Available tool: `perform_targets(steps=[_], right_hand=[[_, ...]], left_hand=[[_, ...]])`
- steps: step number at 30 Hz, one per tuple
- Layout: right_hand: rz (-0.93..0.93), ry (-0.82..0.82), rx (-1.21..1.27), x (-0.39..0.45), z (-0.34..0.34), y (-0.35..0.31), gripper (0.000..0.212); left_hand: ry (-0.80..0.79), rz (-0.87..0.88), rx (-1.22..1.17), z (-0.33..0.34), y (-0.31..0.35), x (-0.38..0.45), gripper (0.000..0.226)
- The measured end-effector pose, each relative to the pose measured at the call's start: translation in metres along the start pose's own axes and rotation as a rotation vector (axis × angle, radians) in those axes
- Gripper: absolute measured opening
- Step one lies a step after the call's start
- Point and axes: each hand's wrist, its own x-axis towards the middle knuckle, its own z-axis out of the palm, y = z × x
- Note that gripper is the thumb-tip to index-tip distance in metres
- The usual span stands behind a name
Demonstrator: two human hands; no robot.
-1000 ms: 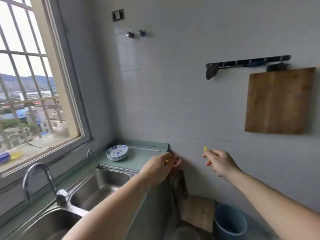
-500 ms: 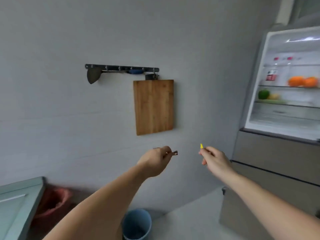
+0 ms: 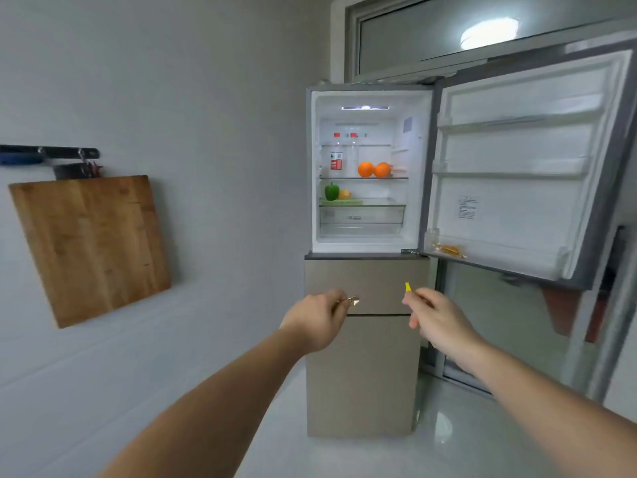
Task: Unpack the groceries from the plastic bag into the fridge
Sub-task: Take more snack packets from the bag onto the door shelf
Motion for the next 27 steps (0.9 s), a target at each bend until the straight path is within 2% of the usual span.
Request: perform_targets(steps=[8,12,16,21,27], right_hand=[[-0.016,0.096,-0.112,0.018,-0.081,0.034,0.037],[0.066,0.111,0.031,0.044,-0.091,0.047,0.036],[0.090,0.112,0.053,0.080,-0.090,0.062,0.040],[0.119,0.141,0.004,0.141,-0.089,0.087,0.035],[0.274,0.197,-0.026,0.232,-0.093,0.124,0.031]], left_hand=[[0.008,0.046,-0.012,0.037,0.056,0.055,0.019],[0.005,0.084,-0.015,0.051,0.068,0.090,0.022],[-0.027,0.119,-0.002,0.076,0.063,0.129,0.024],[-0.047,0.147,-0.058,0.109,0.041,0.198,0.027],[-0.122,0.141,-0.192,0.151,0.019,0.304,0.024]])
